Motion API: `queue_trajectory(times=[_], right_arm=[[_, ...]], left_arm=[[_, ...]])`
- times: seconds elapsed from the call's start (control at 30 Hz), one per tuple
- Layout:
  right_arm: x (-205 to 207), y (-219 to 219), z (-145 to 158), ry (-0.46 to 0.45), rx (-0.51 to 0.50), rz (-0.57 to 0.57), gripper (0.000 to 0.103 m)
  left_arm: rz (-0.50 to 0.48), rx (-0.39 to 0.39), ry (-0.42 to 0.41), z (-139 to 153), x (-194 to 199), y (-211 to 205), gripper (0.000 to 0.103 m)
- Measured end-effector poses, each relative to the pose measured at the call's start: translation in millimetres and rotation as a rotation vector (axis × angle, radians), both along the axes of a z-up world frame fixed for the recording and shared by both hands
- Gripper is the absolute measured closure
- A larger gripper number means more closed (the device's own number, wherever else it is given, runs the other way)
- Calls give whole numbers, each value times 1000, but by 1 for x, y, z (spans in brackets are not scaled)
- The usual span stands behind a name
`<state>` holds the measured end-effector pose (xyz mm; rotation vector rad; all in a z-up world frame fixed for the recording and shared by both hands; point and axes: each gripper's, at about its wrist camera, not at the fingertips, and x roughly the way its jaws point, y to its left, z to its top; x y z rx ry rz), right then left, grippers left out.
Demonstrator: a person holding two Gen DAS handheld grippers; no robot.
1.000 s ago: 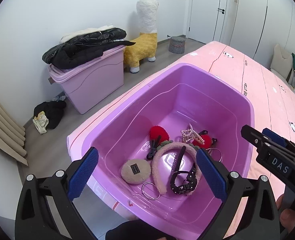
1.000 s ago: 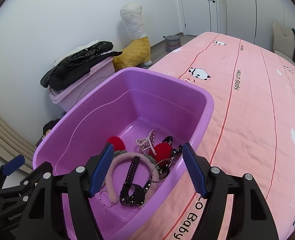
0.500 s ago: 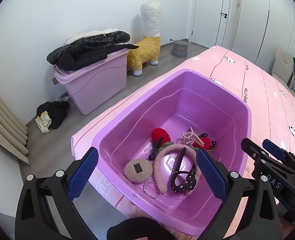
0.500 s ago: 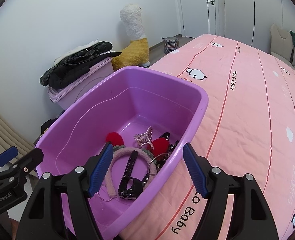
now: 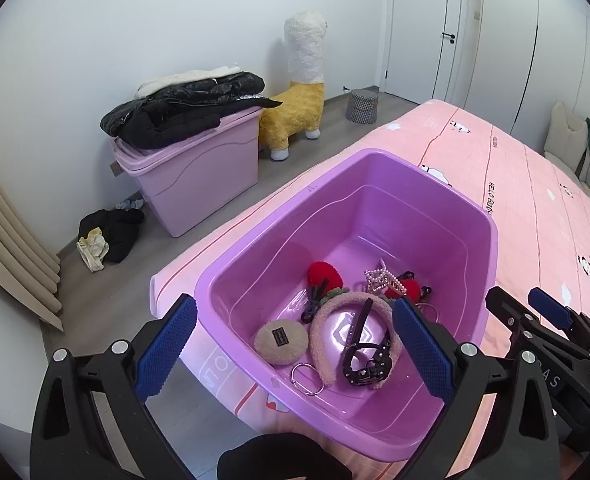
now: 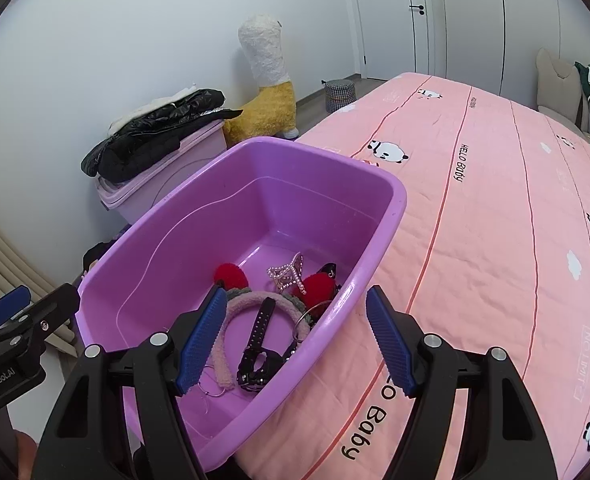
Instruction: Organize jewelry
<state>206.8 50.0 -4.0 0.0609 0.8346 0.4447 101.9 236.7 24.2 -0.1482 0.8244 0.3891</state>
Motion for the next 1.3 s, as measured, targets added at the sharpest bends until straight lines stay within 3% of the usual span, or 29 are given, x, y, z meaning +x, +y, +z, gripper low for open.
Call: queue_trajectory(times=[0.37,0.83,1.3], right_arm=[[-11,-4,13,-17,5,-4,34],[-31,-7,40,49,-15,1,34],[-47,-13,66,44,-33,2,34]], left_arm=[[-13,12,-11,11,-6,-7,7],[-31,23,10,34,-13,-15,7],[-28,28,-6,58,-17,-18,7]])
